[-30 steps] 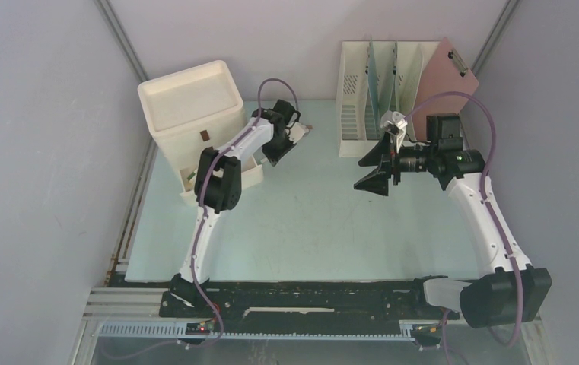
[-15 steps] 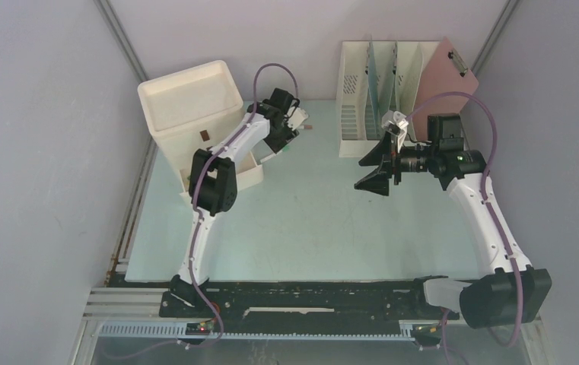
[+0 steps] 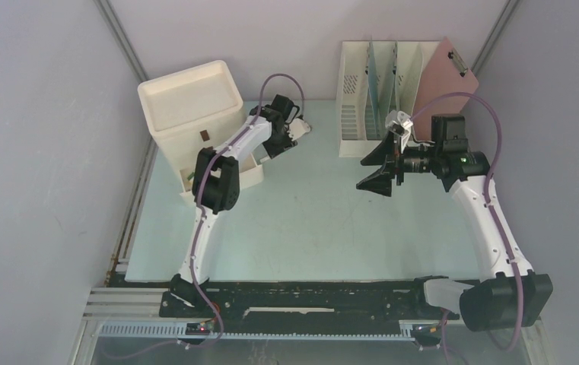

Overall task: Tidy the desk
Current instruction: Pick up the stationery from the center of the board.

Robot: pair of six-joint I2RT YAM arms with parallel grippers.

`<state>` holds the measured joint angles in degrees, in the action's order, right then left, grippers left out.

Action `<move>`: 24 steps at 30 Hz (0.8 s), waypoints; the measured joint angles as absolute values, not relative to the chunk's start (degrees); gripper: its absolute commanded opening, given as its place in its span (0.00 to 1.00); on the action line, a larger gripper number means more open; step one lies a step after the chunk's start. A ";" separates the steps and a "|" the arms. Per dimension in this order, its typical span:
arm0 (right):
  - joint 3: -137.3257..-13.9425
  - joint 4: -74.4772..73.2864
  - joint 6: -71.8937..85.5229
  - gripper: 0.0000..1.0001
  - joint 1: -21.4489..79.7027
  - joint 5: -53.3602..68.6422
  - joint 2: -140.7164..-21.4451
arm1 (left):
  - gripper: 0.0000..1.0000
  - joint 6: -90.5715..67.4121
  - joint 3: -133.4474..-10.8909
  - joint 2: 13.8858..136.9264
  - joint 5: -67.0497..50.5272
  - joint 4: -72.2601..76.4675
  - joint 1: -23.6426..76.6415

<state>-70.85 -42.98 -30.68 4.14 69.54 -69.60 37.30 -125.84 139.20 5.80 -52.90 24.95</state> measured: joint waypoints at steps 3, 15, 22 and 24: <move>-70.85 -43.00 -30.65 0.89 3.90 69.63 -69.36 | 0.48 38.61 -125.84 140.62 5.28 -53.80 24.84; -70.85 -43.03 -30.63 0.90 3.38 70.65 -68.12 | 0.06 40.60 -126.06 141.93 1.34 -56.90 24.34; -70.85 -43.03 -30.61 0.90 3.33 70.91 -67.18 | 0.00 39.77 -125.14 141.36 1.02 -56.69 24.99; -70.85 -43.03 -30.61 0.90 3.31 71.02 -67.02 | 0.00 38.87 -124.64 140.99 0.80 -56.66 25.65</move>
